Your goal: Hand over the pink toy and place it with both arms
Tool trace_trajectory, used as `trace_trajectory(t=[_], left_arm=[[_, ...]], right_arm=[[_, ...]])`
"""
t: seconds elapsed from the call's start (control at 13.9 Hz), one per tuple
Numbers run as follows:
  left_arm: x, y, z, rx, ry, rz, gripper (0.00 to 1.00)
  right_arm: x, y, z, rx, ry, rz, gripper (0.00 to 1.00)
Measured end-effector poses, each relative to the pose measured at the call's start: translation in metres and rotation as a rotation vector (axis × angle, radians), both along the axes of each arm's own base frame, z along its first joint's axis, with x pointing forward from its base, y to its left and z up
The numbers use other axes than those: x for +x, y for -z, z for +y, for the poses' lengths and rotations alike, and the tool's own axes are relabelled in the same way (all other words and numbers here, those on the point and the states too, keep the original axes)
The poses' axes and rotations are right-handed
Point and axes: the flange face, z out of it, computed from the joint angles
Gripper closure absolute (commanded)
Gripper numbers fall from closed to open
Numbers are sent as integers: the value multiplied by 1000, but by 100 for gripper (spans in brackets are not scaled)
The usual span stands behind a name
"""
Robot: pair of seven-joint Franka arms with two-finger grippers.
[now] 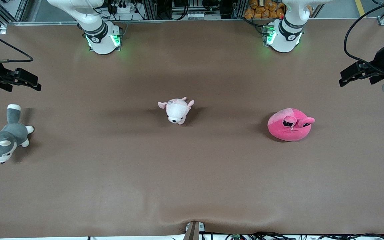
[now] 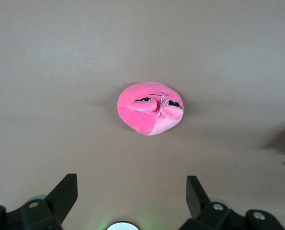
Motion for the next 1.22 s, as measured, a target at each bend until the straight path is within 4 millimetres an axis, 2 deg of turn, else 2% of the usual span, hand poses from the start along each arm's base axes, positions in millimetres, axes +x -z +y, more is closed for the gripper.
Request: trace_trajectory(t=[0.29, 1.22], left_arm=[[5, 12, 0, -1, 0, 29, 0], [13, 28, 1, 0, -53, 61, 0]], right_arm=[[0, 0, 0, 0, 0, 0, 0], [0, 1, 0, 0, 0, 2, 0]])
